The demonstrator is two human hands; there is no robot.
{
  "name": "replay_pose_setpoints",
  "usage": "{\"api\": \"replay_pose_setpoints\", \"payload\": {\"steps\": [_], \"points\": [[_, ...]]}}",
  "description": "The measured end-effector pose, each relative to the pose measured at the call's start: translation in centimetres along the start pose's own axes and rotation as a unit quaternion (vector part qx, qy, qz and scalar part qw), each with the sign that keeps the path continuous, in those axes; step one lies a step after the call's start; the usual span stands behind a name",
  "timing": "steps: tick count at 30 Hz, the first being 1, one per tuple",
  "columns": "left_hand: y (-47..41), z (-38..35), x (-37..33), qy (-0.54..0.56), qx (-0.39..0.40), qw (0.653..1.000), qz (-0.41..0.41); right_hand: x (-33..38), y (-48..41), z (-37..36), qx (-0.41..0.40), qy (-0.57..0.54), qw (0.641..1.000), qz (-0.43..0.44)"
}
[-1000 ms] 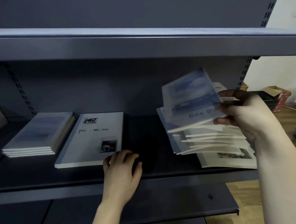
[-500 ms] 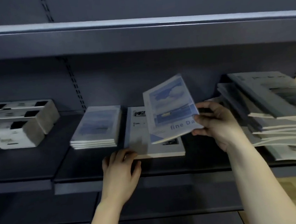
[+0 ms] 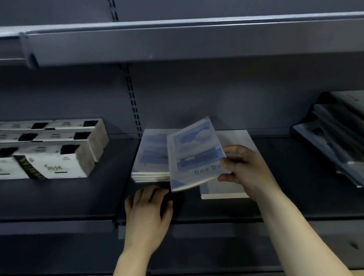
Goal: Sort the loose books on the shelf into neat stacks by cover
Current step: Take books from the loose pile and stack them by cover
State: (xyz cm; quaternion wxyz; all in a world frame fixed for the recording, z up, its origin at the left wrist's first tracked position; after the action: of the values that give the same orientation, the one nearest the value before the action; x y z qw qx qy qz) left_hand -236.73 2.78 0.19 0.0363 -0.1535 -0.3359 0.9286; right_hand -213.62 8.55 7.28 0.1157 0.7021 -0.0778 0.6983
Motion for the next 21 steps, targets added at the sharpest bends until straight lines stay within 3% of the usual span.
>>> {"api": "replay_pose_setpoints", "payload": {"steps": [13,18,21], "points": [[-0.7,-0.9,3.0,-0.005,-0.011,1.0,0.02,-0.6,-2.0,-5.9,-0.007,0.12,0.991,0.06],[-0.9,-1.0,3.0,-0.02,-0.003,0.999,0.025,-1.4,-2.6,-7.0,-0.017,0.304,0.934,0.189],[-0.9,-1.0,3.0,-0.025,0.001,0.999,0.027,-1.6,-2.6,-7.3,0.026,0.31,0.933,0.183]]}}
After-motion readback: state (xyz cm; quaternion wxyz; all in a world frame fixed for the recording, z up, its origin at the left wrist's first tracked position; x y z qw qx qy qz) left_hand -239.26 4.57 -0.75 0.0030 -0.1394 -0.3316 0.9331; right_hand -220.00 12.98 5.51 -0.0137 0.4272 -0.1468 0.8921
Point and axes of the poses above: each hand's wrist, its own y-axis away from the middle knuckle, its own z-axis out of the back of the hand, x = y × z, the point moved 2 cm from there along -y, towards the middle knuckle, and after that the axes turned 13 degrees about -x, right-handed, at the moved point
